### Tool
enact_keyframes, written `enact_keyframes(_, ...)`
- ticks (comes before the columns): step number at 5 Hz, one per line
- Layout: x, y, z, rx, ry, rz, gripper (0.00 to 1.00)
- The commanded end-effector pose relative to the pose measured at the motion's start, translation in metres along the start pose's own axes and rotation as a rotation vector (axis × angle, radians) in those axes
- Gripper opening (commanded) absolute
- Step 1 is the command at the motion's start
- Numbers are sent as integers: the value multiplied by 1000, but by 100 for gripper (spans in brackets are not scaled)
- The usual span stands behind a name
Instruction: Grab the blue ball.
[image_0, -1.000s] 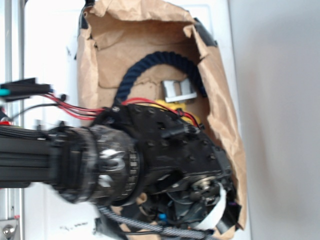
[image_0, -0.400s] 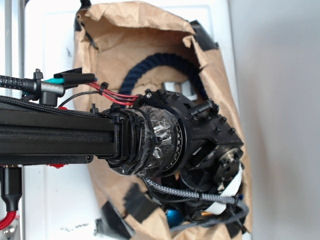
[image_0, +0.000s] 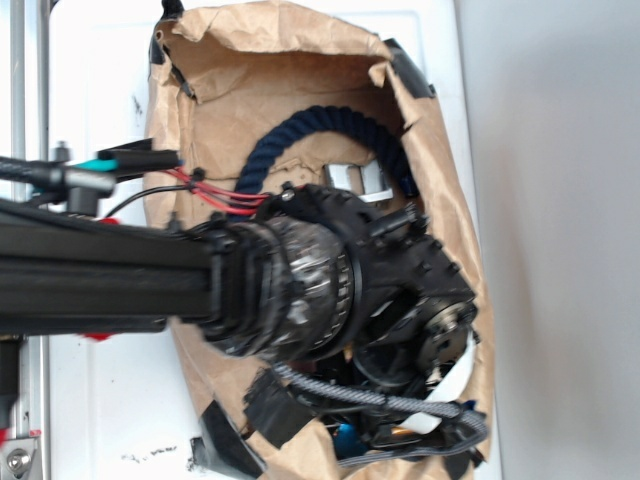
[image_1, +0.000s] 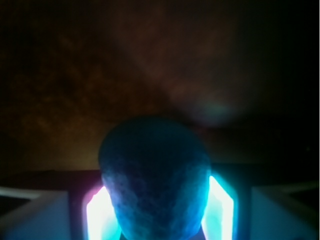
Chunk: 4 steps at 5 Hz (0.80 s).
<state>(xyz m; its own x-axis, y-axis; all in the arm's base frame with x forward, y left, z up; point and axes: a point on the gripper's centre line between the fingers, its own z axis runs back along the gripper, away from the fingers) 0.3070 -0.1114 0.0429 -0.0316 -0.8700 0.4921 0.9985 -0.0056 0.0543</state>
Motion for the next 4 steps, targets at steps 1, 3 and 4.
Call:
enact_keyframes(1, 21, -24, 73, 212, 147, 148, 0)
enact_keyframes(3, 19, -30, 103, 207, 428, 656, 0)
enact_keyframes(4, 21, -33, 116, 214, 457, 916, 0)
